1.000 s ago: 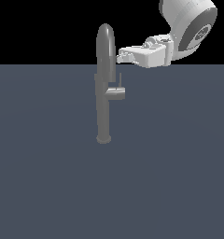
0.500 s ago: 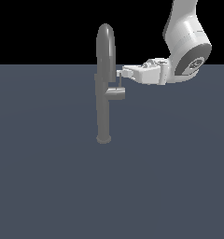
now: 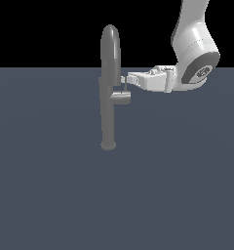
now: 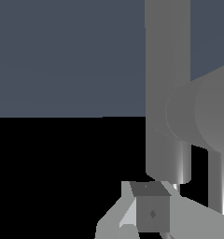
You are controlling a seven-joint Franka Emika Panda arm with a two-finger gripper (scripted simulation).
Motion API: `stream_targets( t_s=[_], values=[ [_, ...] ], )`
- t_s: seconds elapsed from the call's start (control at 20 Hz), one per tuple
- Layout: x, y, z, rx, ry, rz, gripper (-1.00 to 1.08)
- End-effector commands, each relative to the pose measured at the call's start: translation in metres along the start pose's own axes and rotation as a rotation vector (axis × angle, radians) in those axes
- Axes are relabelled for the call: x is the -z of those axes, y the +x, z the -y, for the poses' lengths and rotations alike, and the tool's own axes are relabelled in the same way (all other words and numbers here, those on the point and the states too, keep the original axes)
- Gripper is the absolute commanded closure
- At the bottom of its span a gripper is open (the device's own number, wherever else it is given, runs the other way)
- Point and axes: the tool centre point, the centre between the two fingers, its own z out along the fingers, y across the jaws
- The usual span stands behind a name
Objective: Turn on the faucet by rotating a designated handle.
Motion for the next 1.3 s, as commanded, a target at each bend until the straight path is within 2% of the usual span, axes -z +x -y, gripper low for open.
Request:
stream_targets(
  t_s=[0.0,0.4,0.5,1.05,1.15,1.25],
  values=[
    [0.0,-0.002,-0.004,0.0,0.0,0.0,1.08],
    [0.0,-0.012,-0.025,0.001,0.001,0.0,1.08],
    [0.0,-0.009,-0.022,0.0,0.003,-0.001,1.08],
    [0.0,-0.01,-0.056,0.001,0.001,0.0,1.08],
    [0.0,-0.012,-0.049,0.01,0.006,-0.005,1.08],
    [0.0,-0.008,-0.055,0.008,0.005,-0.004,1.08]
  ],
)
